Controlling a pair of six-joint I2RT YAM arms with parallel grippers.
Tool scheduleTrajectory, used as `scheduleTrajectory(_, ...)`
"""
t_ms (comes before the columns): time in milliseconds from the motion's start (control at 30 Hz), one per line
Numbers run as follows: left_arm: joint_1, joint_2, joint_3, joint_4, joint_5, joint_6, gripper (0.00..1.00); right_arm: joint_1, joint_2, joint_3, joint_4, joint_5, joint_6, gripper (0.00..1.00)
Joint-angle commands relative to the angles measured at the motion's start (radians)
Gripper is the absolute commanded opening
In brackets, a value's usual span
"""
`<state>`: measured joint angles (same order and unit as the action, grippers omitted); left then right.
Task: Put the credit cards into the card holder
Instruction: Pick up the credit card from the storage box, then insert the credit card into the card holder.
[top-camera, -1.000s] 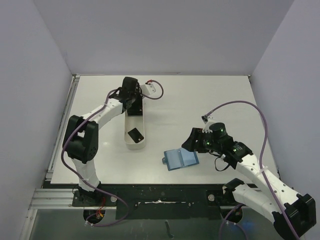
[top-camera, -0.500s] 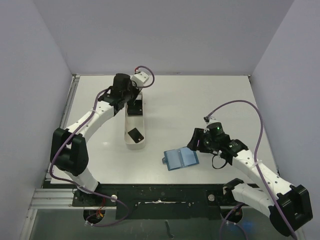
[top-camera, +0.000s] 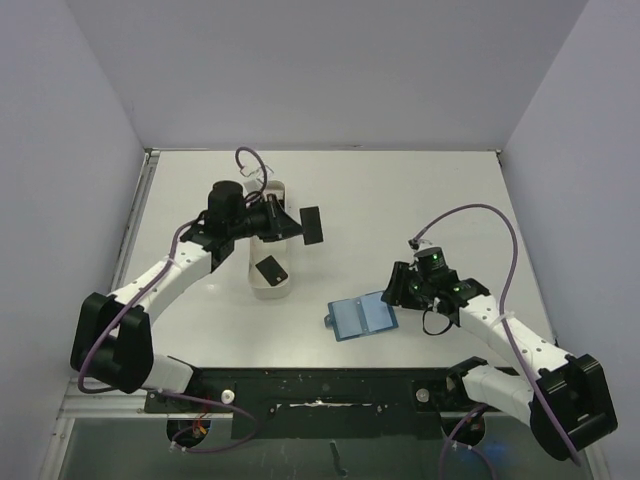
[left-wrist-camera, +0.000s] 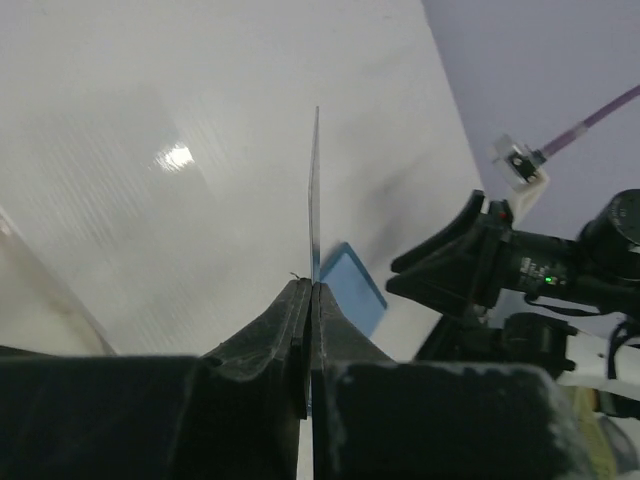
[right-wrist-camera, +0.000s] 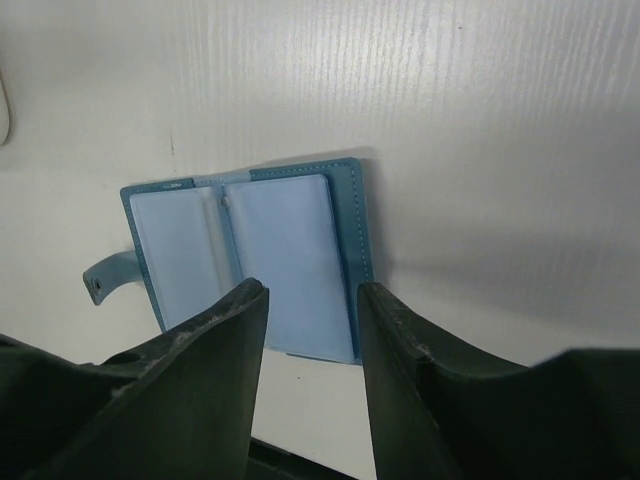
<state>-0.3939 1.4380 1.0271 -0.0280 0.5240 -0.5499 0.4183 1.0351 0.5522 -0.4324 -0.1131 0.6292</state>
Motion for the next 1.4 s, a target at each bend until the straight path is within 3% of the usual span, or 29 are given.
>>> scheduleTrajectory(0, -0.004, -0.070, -0.119, 0.284, 0.177, -0.367, 0.00, -0.008, 0.024, -0.021, 0.087, -0.056, -0.010, 0.40)
scheduleTrajectory(100, -0.025, -0.081, -0.202, 0.390, 0.193, -0.493, 0.00, -0.009, 0.049, -0.031, 0.106, -0.067, -0.008, 0.39)
scheduleTrajectory(433, -0.170, -0.051, -0.354, 0.539, 0.110, -0.654, 0.00, -0.010, 0.086, -0.056, 0.117, -0.071, 0.008, 0.37)
scheduleTrajectory(733, -0.256, 0.050, -0.352, 0.509, 0.086, -0.631, 0.00, -0.001, 0.058, -0.121, 0.156, -0.121, 0.082, 0.30)
scheduleTrajectory(1033, -0.333, 0.144, -0.294, 0.376, 0.040, -0.522, 0.00, 0.046, -0.004, -0.153, 0.164, -0.122, 0.149, 0.25)
scheduleTrajectory(1167, -0.366, 0.191, -0.278, 0.378, 0.052, -0.516, 0.00, 0.053, -0.014, -0.138, 0.127, -0.094, 0.147, 0.25)
scheduleTrajectory(1367, -0.384, 0.220, -0.266, 0.344, 0.036, -0.495, 0.00, 0.050, -0.039, -0.104, 0.040, -0.022, 0.122, 0.35)
